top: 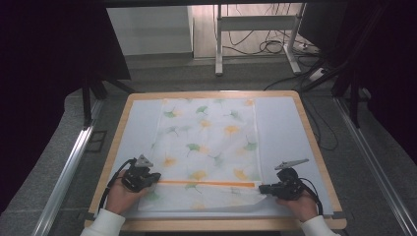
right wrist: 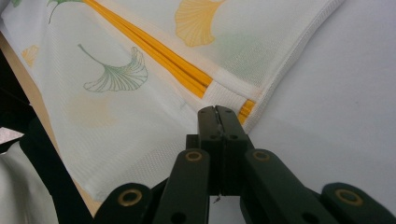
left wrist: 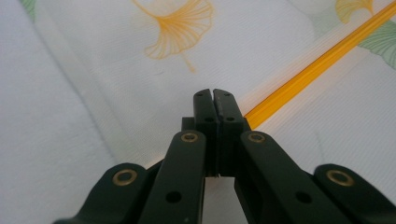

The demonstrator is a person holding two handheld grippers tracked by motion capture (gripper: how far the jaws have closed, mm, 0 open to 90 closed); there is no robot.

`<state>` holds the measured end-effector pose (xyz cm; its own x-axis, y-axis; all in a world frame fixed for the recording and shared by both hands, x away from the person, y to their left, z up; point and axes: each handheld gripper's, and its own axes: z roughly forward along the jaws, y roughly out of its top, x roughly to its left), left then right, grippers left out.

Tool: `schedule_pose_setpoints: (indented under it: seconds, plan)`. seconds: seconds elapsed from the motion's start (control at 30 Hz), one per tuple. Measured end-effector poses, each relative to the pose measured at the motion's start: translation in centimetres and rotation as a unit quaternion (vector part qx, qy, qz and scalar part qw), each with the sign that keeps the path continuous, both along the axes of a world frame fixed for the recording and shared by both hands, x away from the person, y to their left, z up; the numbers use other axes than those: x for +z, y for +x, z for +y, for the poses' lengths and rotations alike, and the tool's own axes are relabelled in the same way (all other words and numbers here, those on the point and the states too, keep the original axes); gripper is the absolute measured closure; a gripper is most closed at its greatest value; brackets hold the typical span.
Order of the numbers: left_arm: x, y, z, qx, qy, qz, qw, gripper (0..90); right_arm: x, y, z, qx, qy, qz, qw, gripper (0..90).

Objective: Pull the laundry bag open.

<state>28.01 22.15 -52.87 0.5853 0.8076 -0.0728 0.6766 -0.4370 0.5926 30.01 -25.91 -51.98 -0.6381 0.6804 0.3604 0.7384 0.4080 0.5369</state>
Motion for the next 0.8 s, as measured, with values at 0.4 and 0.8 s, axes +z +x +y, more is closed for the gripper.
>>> schedule_pose_setpoints:
  seconds: [0.4, 0.8]
  plan:
    - [0.0, -0.4, 1.7, 0.019, 0.008, -0.003, 0.9998, 90.0, 0.0, 0.0, 0.0, 0.001, -0.002, -0.002, 1.0, 89.9]
    - [0.0, -0.6, 2.8, 0.029, -0.013, 0.005, 0.9995, 90.0, 0.0, 0.0, 0.0, 0.001, -0.002, -0.003, 1.0, 89.8]
